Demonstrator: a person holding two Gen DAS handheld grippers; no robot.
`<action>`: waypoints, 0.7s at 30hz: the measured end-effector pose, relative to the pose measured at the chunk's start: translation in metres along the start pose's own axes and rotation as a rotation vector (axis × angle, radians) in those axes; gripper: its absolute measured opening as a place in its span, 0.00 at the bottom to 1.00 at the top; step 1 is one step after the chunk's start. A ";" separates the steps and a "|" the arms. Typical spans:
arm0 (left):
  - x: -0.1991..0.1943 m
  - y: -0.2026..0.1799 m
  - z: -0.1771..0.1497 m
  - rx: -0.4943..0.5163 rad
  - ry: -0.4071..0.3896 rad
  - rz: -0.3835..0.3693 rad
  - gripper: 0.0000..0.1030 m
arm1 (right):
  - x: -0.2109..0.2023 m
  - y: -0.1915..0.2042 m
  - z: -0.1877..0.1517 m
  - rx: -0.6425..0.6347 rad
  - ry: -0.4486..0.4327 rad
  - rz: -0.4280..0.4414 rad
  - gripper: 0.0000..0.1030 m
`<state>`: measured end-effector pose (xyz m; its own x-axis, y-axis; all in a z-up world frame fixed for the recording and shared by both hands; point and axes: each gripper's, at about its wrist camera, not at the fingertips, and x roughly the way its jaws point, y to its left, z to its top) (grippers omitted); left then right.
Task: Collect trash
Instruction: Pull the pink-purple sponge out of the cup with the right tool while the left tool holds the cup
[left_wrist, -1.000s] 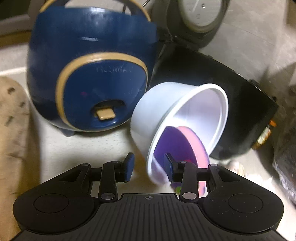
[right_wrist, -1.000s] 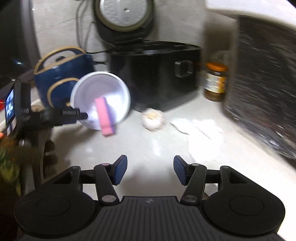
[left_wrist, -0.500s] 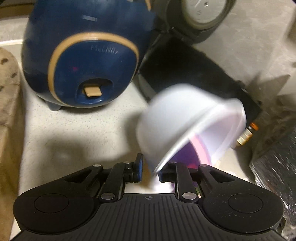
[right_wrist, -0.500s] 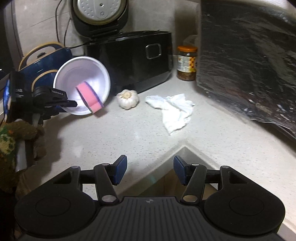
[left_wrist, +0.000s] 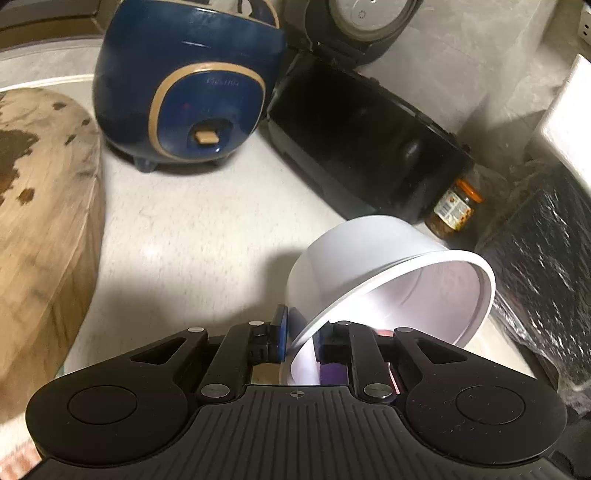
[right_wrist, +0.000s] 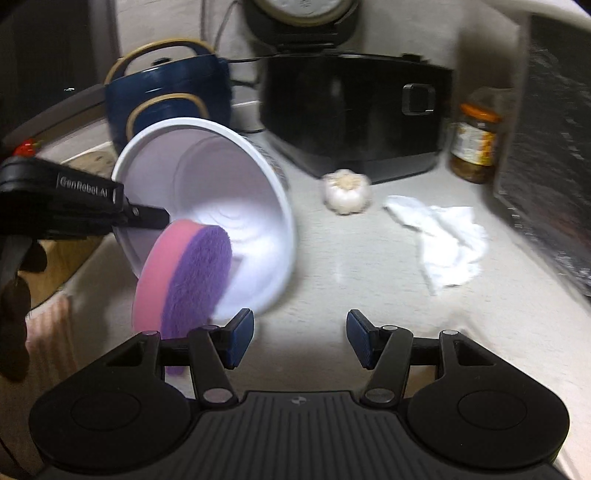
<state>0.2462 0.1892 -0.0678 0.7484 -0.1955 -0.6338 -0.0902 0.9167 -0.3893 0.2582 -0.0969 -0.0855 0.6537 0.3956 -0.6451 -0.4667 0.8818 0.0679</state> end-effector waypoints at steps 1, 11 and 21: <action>-0.001 -0.001 -0.002 0.003 0.000 0.003 0.17 | 0.000 0.002 0.001 -0.002 -0.006 0.029 0.54; -0.007 0.001 -0.003 -0.017 -0.002 0.022 0.16 | -0.036 0.022 0.000 -0.044 -0.152 0.240 0.59; -0.012 0.004 0.000 -0.019 -0.039 0.027 0.19 | -0.012 0.050 -0.015 -0.104 -0.021 0.230 0.35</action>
<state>0.2369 0.1952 -0.0615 0.7705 -0.1563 -0.6180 -0.1234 0.9146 -0.3852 0.2179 -0.0614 -0.0859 0.5350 0.5887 -0.6060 -0.6624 0.7375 0.1316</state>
